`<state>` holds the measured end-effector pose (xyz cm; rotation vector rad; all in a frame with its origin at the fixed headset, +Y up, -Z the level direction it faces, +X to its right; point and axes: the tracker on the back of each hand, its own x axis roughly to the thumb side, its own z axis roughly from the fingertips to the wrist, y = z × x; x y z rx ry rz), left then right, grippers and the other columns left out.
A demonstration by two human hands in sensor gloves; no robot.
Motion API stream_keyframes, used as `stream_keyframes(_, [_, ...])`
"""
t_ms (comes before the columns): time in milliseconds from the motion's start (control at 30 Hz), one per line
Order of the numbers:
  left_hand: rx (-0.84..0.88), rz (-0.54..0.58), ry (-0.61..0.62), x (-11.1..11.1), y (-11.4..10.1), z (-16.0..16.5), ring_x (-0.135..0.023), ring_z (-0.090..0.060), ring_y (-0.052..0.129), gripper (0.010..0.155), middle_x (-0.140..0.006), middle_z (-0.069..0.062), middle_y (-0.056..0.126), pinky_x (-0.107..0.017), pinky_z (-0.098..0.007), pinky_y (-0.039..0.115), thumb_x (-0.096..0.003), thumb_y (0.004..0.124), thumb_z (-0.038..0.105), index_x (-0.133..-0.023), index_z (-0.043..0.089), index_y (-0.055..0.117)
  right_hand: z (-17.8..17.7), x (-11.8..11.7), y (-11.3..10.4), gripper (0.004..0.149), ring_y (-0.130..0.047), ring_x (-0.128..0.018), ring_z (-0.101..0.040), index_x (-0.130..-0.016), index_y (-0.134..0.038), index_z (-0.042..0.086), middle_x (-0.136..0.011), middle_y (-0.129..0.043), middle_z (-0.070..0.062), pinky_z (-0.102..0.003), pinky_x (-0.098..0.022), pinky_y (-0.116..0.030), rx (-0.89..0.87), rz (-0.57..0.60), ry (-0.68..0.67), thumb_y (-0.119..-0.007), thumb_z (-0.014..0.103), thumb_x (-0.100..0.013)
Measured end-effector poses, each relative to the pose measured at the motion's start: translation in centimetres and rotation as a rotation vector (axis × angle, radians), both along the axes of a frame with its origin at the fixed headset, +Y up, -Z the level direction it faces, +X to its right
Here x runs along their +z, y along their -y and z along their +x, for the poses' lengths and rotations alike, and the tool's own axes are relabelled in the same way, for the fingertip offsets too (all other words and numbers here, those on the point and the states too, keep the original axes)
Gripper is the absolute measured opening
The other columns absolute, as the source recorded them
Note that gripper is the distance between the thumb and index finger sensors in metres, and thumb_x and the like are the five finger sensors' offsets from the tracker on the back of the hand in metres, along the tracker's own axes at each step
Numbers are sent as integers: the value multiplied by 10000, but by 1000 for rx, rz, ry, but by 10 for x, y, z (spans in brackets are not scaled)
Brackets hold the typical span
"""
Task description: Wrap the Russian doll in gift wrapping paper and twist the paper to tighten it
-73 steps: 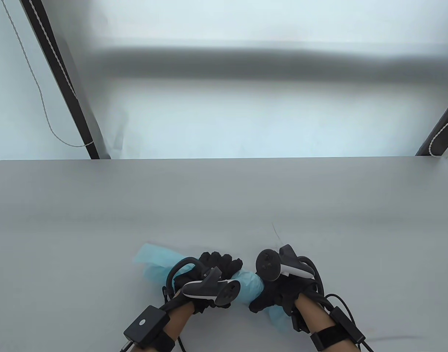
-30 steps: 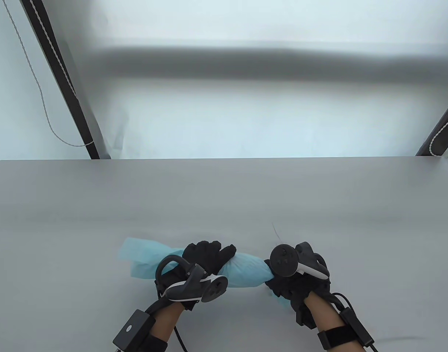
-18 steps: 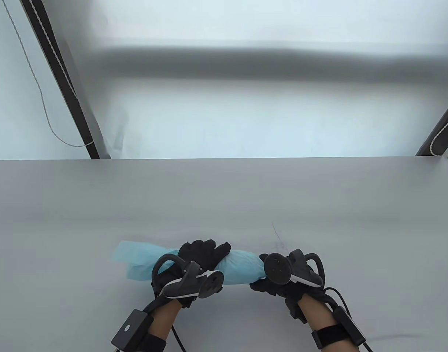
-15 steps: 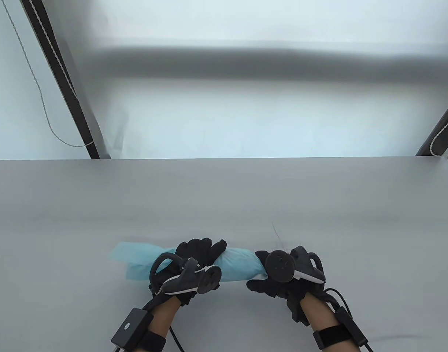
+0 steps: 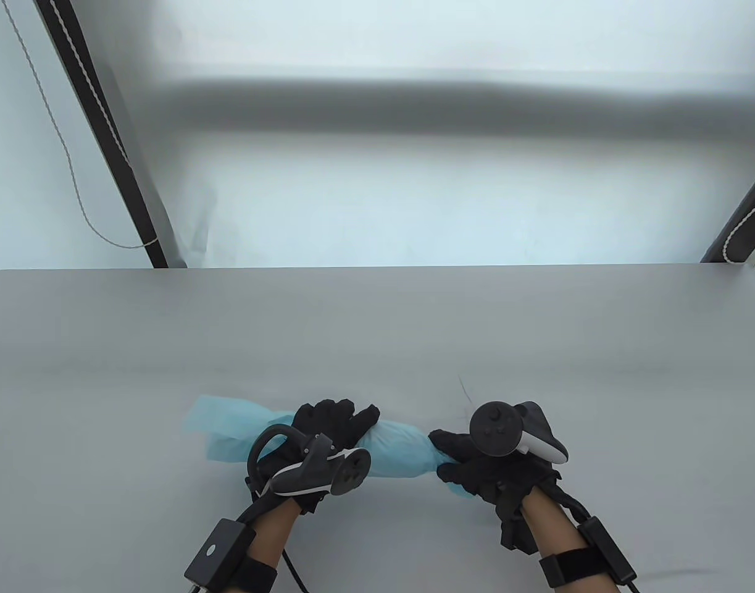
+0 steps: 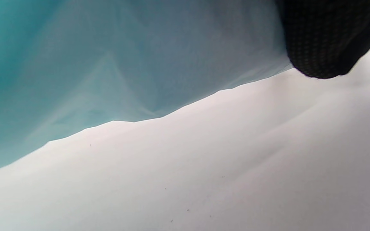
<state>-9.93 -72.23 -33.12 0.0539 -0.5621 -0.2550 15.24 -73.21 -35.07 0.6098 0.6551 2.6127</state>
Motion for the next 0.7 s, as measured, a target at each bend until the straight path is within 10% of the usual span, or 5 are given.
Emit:
stream_keyframes(267, [-14, 5, 27, 4, 0, 15, -1017, -424, 716, 1110, -1182, -180, 602, -701, -668, 615, -348, 944, 693, -1155, 304, 289, 2, -7, 5, 878, -922, -459, -77, -1171, -550, -5, -699, -908, 9, -422, -509, -859, 302, 135, 177, -922, 478, -539])
stream_keyframes(433, [14, 14, 50, 10, -4, 26, -1005, -421, 730, 1096, -1174, -181, 615, -696, -665, 624, -350, 933, 707, -1156, 316, 302, 19, -11, 10, 605, -895, -330, -52, -1040, -781, 83, -556, -895, 58, -402, -403, -872, 252, 82, 234, -888, 459, -579])
stream_keyframes(533, [20, 1, 39, 10, -4, 28, -1003, -421, 733, 1093, -1173, -178, 618, -694, -663, 627, -351, 927, 708, -1157, 313, 304, 10, -1, 11, 385, -956, -517, -167, -935, -876, 260, -630, -900, 45, -525, -559, -832, 291, 326, 222, -846, 419, -586])
stream_keyframes(633, [48, -41, 35, 8, -3, 21, -1009, -414, 734, 1094, -1178, -172, 614, -693, -661, 628, -348, 927, 711, -1156, 322, 300, 4, 3, 7, 367, -814, -1012, -405, -951, -836, 322, -1079, -859, -101, -655, -733, -685, 301, 384, 136, -832, 365, -587])
stream_keyframes(700, [65, -64, 25, 6, -2, 15, -1013, -415, 732, 1093, -1180, -168, 612, -692, -662, 629, -350, 927, 710, -1156, 324, 298, 1, 2, 7, 372, -892, -980, -409, -959, -831, 278, -1098, -869, -127, -610, -737, -728, 212, 350, 102, -846, 283, -587])
